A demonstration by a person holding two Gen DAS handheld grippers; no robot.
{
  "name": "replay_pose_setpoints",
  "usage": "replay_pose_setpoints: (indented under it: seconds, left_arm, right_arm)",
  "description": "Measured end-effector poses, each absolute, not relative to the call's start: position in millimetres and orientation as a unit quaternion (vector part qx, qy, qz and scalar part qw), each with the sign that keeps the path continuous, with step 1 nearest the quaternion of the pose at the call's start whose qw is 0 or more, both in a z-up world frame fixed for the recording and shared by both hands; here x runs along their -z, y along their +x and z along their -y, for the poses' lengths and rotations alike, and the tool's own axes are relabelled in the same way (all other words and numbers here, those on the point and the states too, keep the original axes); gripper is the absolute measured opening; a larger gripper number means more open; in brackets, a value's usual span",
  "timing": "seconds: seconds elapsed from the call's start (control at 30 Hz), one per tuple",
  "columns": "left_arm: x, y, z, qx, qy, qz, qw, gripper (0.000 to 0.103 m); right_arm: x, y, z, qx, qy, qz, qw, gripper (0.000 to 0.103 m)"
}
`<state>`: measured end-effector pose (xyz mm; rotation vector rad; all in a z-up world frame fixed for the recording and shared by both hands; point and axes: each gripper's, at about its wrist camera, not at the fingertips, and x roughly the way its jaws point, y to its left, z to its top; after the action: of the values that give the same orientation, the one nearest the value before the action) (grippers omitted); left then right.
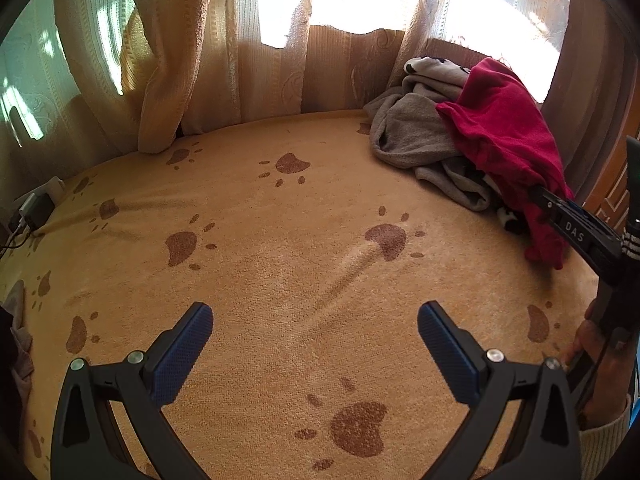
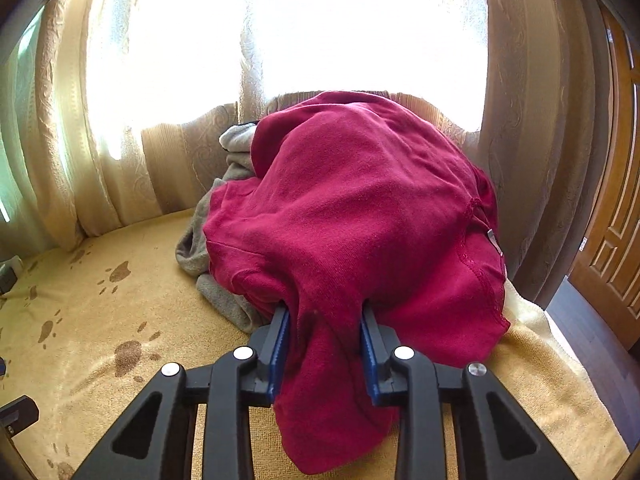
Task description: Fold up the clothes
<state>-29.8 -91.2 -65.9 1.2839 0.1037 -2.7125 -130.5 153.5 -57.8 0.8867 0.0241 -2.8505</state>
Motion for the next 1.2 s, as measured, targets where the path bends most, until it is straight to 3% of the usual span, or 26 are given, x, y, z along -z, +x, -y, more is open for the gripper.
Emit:
replay_pose_setpoints:
  seconds: [0.5,0.63,0.8,0.97,1.0,1.07,1.1,1.13,1.2]
  left_arm:
    - [60.7,-16.8,100.5,0.900,0.426,-0.037,0.084,0.103]
    - [59.4,-13.8,101.9,0.900,0.426,-0.036,0.088,0.103]
    - [58.2,-10.3,103.5,0.900,0.425,-0.035,0.093,0.103]
    - [58.1,-9.8,104.0,0.899,0.425,-0.034,0.096,0.103]
    - [58.7,-10.5,103.6,0.899,0.426,-0.034,0.095,0.103]
    - [60.1,-11.8,102.3,0.898,0.428,-0.034,0.095,0.103]
    - [60.8,-12.4,101.4,0.898,0.429,-0.033,0.094,0.103]
    - [61.5,-13.0,100.5,0.898,0.430,-0.033,0.094,0.103]
    - [62.8,-14.3,98.6,0.897,0.431,-0.032,0.092,0.103]
  right_arm:
    - [35.0,-102.7,-142.5,0.964,0.245,-0.026,0.097,0.033]
    - [26.7,-87.5,-125.1,0.965,0.225,-0.041,0.129,0.018]
    - [28.3,-77.8,-96.8,0.962,0.219,-0.080,0.142,0.019]
    - [38.5,-90.9,-102.4,0.957,0.249,-0.062,0.132,0.021]
    - [39.8,-93.2,-104.4,0.957,0.253,-0.058,0.129,0.025]
    - [40.8,-95.7,-107.7,0.958,0.255,-0.056,0.118,0.043]
    - [40.6,-96.2,-108.8,0.960,0.252,-0.057,0.110,0.065]
    - [40.2,-95.9,-109.5,0.962,0.248,-0.060,0.102,0.079]
    - [38.7,-94.1,-108.1,0.964,0.238,-0.070,0.095,0.079]
